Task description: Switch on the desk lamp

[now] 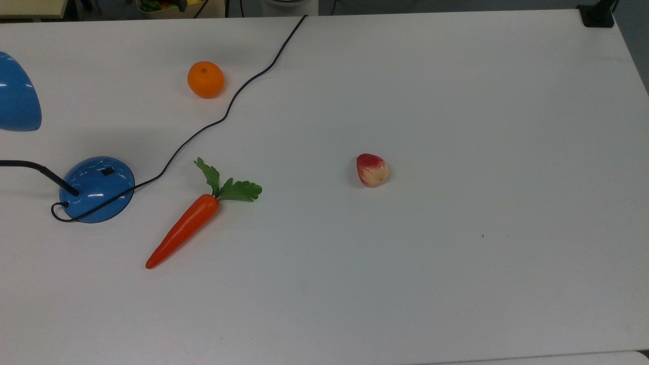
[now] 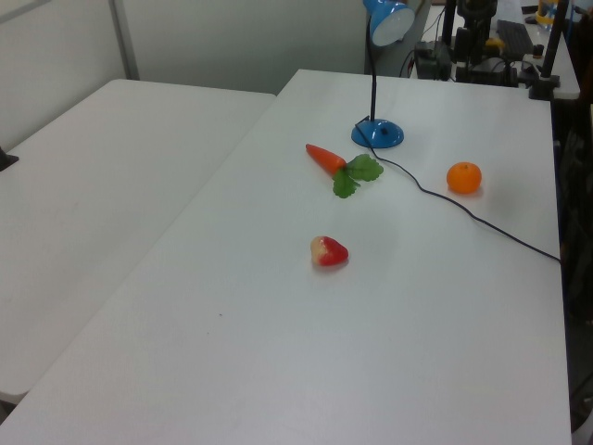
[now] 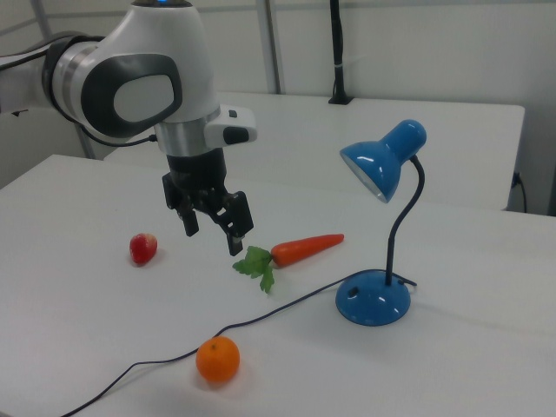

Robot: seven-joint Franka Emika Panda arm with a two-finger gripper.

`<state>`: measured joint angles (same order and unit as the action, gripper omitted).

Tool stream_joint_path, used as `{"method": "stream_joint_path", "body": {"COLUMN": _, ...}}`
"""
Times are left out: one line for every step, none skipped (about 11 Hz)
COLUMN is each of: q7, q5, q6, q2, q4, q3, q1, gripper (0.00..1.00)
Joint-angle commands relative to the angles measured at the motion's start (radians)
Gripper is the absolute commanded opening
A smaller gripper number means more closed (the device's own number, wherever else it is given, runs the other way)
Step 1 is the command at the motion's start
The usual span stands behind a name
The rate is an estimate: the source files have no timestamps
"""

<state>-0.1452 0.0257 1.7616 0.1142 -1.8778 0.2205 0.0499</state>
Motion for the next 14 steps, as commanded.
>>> {"method": "stream_joint_path", "body": {"q7": -0.016, "q5": 0.016, "q6": -0.013, "q2": 0.015, "q4": -0.014, "q3": 0.016, "q1": -0.016, "gripper": 1.0}}
{"method": "stream_joint_path", "body": {"q7": -0.016, "q5": 0.016, "q6": -0.013, "q2": 0.015, "q4": -0.014, "q3": 0.016, "q1": -0.016, "gripper": 1.0}}
{"method": "stream_joint_path", "body": {"q7": -0.016, "q5": 0.016, "q6": -0.014, "q2": 0.016, "q4": -0.014, "q3": 0.016, "q1": -0.016, "gripper": 1.0}}
{"method": "stream_joint_path", "body": {"q7": -0.016, "q5": 0.016, "q6": -0.014, "q2": 0.016, "q4": -0.014, "q3": 0.016, "q1": -0.016, "gripper": 1.0}}
{"method": "stream_joint_path", "body": {"q7": -0.016, "q5": 0.016, "q6": -0.014, "q2": 0.016, "q4": -0.014, "q3": 0.016, "q1": -0.016, "gripper": 1.0}}
{"method": "stream_joint_path", "body": {"q7": -0.016, "q5": 0.016, "q6": -0.014, "q2": 0.016, "q4": -0.014, "q3": 0.016, "q1": -0.016, "gripper": 1.0}}
{"method": "stream_joint_path", "body": {"q7": -0.016, "q5": 0.016, "q6": -0.014, "q2": 0.016, "q4": -0.014, "q3": 0.016, "q1": -0.016, "gripper": 1.0}}
{"method": "stream_joint_path", "body": {"q7": -0.016, "q5": 0.016, "q6": -0.014, "q2": 0.016, "q4": -0.014, "q3": 0.016, "q1": -0.016, "gripper": 1.0}}
{"method": "stream_joint_path", "body": {"q7": -0.016, "q5": 0.016, "q6": -0.013, "q2": 0.016, "q4": -0.014, "q3": 0.016, "q1": -0.016, "gripper": 1.0}}
{"method": "stream_joint_path", "body": {"q7": -0.016, "q5": 0.016, "q6": -0.013, "q2": 0.016, "q4": -0.014, "q3": 0.016, "q1": -0.016, "gripper": 0.94}}
{"method": "stream_joint_path", "body": {"q7": -0.016, "q5": 0.016, "q6": -0.013, "q2": 0.015, "q4": -0.015, "q3": 0.016, "q1": -0.016, "gripper": 0.75}}
{"method": "stream_joint_path", "body": {"q7": -0.011, "q5": 0.016, "q6": -0.011, "q2": 0.016, "q4": -0.015, "q3": 0.016, "q1": -0.016, "gripper": 0.5}}
{"method": "stream_joint_path", "body": {"q7": -0.008, "q5": 0.016, "q6": -0.007, "q2": 0.016, "q4": -0.017, "q3": 0.016, "q1": -0.016, "gripper": 0.33}}
{"method": "stream_joint_path", "body": {"q7": -0.005, "q5": 0.014, "q6": -0.001, "q2": 0.015, "q4": -0.018, "q3": 0.016, "q1": -0.016, "gripper": 0.24}}
